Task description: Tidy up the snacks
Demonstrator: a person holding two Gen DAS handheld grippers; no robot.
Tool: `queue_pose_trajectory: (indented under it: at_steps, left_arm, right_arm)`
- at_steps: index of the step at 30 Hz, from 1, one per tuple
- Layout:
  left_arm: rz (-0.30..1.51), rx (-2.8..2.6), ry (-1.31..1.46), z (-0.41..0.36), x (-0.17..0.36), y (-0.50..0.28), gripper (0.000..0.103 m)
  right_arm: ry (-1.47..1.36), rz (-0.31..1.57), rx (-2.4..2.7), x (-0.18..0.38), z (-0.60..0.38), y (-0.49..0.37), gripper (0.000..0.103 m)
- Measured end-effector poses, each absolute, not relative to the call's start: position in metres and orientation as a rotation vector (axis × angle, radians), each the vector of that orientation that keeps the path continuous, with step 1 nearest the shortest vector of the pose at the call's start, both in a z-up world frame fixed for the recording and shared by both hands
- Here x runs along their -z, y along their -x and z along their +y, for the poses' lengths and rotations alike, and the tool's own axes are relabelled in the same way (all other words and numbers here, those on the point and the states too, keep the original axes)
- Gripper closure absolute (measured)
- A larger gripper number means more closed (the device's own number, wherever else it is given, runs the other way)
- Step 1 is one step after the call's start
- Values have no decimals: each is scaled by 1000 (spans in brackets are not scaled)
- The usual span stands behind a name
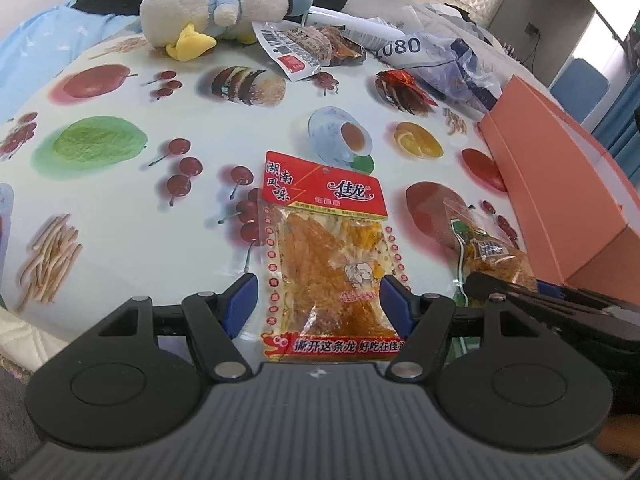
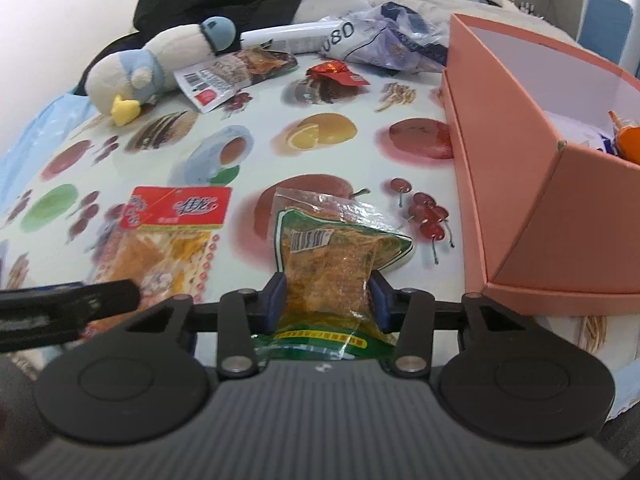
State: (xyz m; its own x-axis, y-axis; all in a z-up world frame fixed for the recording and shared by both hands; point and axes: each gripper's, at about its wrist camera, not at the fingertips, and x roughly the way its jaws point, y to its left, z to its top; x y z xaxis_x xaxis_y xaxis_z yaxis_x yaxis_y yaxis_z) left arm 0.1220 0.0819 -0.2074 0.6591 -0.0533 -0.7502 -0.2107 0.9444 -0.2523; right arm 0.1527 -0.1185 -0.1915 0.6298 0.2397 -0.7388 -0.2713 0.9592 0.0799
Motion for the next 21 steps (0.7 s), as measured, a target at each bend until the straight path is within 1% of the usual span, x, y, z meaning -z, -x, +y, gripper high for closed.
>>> queue_pose_trajectory:
  at_steps: [2,4,6,7,10,11,13,16,21]
  left_arm:
    - [849,-98,306,78,208,-124,34]
    - [862,-92,248,71,209,-127,44]
    - [871,-78,202,65,209,-128,50]
    - [874,-71,199,65,209,-128,56]
    - [878,-53,199,62,209,-129,66]
    - [876,-50,197,61,208,-128,68]
    - [870,-45,215,59,206,-127,75]
    - [863,-39,231,57,199,-123,78]
    - [838,-42,256,55,177,-113,78]
  right_arm:
    - [35,844,-314,190,-121,-150,57]
    - [35,840,-320,189,-124,-147,57]
    - [41,838,-318,188,-126,-145,57]
    - [42,838,-316,187,-128,-144,57]
    - [45,834,-315,184,-134,-142,57]
    - [47,834,-316,183,-136,-141,57]
    - [48,833,-317,182,-138,-140,57]
    - [47,828,-320,177,-143,-138,57]
    - [37,810,-337,161,-151,-131,57]
